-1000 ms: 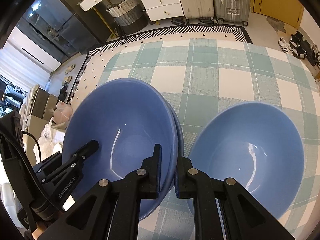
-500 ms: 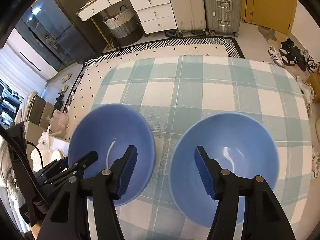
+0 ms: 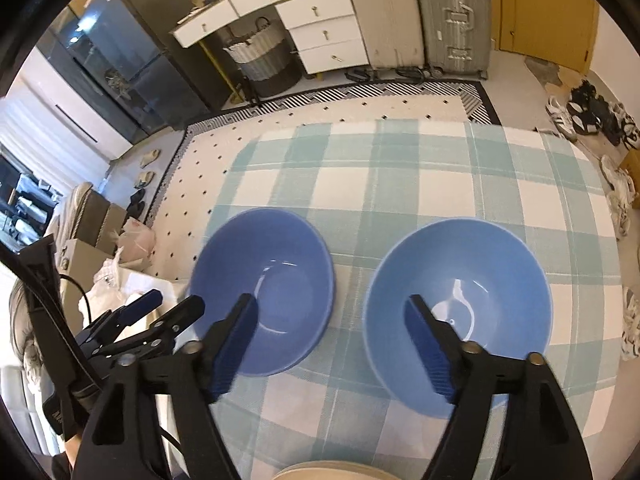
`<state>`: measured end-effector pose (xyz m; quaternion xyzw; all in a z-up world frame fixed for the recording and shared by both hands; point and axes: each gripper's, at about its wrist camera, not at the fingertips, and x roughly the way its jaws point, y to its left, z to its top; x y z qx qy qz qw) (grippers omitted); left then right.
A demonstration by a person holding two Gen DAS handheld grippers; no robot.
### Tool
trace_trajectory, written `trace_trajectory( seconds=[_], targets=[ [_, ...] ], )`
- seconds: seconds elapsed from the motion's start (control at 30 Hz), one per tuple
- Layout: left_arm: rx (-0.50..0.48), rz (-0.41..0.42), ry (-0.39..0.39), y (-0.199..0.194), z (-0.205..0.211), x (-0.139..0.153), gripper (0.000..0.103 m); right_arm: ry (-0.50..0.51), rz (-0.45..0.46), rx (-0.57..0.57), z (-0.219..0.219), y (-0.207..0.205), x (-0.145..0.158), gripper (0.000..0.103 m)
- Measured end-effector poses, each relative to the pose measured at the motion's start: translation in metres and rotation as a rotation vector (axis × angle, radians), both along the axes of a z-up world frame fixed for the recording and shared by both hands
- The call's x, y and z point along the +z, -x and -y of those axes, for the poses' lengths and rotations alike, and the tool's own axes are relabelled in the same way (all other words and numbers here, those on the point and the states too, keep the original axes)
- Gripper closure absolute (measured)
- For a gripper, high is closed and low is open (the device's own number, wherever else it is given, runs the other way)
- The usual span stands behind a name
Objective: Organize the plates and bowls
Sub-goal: 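Move both grippers to the next blue bowl and close them on its rim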
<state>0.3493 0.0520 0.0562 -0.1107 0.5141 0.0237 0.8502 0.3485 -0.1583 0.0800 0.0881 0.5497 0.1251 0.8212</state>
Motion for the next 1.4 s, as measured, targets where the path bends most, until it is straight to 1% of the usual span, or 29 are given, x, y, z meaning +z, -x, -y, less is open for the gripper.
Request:
trace_trajectory(
  seconds=[0.03, 0.07, 0.23, 0.4, 0.57, 0.7, 0.8, 1.0, 1.2, 1.4],
  targets=[
    [0.000, 0.005, -0.002, 0.003, -0.001, 0.003, 0.026, -0.005, 0.008, 0.003, -0.002, 0.002, 0.004, 0.016],
    [0.001, 0.010, -0.008, 0.005, -0.002, 0.006, 0.026, -0.011, 0.013, 0.006, -0.003, 0.003, 0.006, 0.014],
    [0.012, 0.018, -0.015, 0.017, -0.008, 0.015, 0.026, -0.018, 0.012, 0.028, -0.009, 0.009, 0.013, 0.012],
    [0.021, 0.011, -0.011, 0.022, -0.016, 0.014, 0.026, -0.015, 0.003, 0.047, -0.014, 0.009, 0.008, 0.012],
    [0.028, -0.005, -0.004, 0.022, -0.021, 0.003, 0.026, 0.002, -0.008, 0.057, -0.018, 0.001, -0.005, 0.012],
    [0.044, -0.015, 0.010, 0.017, -0.025, -0.009, 0.026, 0.029, -0.016, 0.085, -0.024, -0.007, -0.018, 0.012],
    [0.044, -0.019, 0.015, 0.014, -0.026, -0.017, 0.026, 0.017, -0.012, 0.105, -0.028, -0.013, -0.024, 0.012],
    [0.060, -0.041, 0.039, 0.006, -0.028, -0.036, 0.026, 0.038, -0.007, 0.154, -0.043, -0.028, -0.035, 0.012],
    [0.076, -0.055, 0.056, -0.003, -0.032, -0.052, 0.026, 0.077, -0.028, 0.173, -0.050, -0.047, -0.053, 0.012],
    [0.074, -0.067, 0.069, -0.013, -0.030, -0.067, 0.026, 0.100, -0.058, 0.163, -0.052, -0.061, -0.076, 0.012]
  ],
)
